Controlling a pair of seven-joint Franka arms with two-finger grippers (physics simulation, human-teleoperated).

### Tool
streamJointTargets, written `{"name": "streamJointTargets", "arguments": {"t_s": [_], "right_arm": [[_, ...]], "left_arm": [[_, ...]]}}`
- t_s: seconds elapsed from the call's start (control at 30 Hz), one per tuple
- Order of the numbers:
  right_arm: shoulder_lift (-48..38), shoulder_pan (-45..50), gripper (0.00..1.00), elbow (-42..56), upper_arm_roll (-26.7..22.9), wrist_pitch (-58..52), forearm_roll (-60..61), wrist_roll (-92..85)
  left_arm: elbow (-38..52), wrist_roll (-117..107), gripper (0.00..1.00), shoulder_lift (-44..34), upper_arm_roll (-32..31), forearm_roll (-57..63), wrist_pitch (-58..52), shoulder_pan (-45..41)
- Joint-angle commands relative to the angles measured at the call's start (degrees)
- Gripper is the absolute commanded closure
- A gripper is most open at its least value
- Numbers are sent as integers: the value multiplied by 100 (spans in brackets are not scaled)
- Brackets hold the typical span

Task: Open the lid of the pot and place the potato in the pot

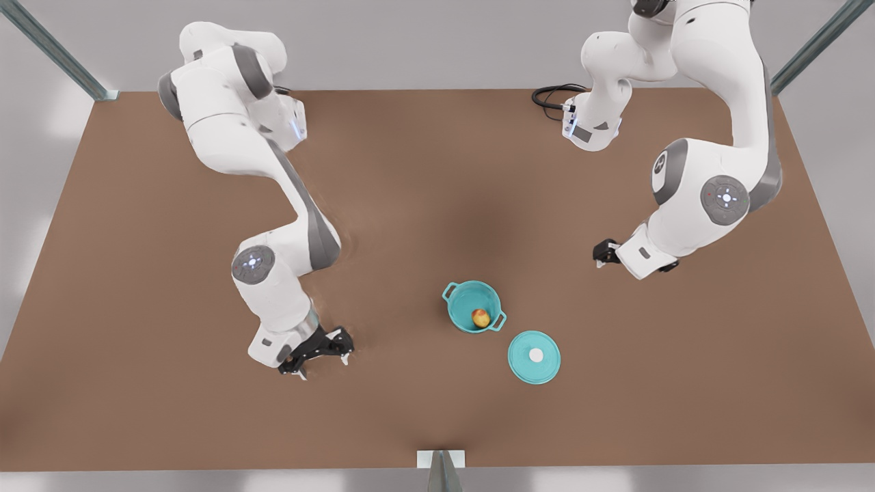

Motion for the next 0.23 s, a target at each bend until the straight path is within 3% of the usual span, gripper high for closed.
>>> {"name": "streamJointTargets", "arguments": {"t_s": [0.0,0.07,0.2], "right_arm": [[-376,-1024,0,-594,5,-1951,-181,-1178],[-613,-1350,0,-718,13,-2857,-14,-510],[-772,-1341,0,-718,22,-2989,-40,-528]], "left_arm": [[69,-23,0,57,-5,125,2,-87],[78,-32,0,83,4,116,11,-78],[69,-32,0,109,4,125,28,-78]]}}
